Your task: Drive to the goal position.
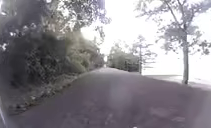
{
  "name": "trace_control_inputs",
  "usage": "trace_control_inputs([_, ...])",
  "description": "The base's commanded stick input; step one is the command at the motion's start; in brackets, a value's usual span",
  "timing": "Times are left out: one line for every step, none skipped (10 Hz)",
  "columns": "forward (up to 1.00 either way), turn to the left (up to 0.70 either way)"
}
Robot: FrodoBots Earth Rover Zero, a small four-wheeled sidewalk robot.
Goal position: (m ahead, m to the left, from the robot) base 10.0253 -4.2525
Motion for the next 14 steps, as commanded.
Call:
trace_control_inputs([0.70, 0.00])
trace_control_inputs([0.70, 0.00])
trace_control_inputs([0.70, 0.00])
trace_control_inputs([0.70, 0.00])
trace_control_inputs([0.70, 0.00])
trace_control_inputs([0.70, 0.00])
trace_control_inputs([0.70, 0.00])
trace_control_inputs([0.70, 0.00])
trace_control_inputs([0.70, 0.00])
trace_control_inputs([0.70, 0.00])
trace_control_inputs([0.70, 0.00])
trace_control_inputs([0.70, 0.00])
trace_control_inputs([0.70, 0.00])
trace_control_inputs([0.70, 0.00])
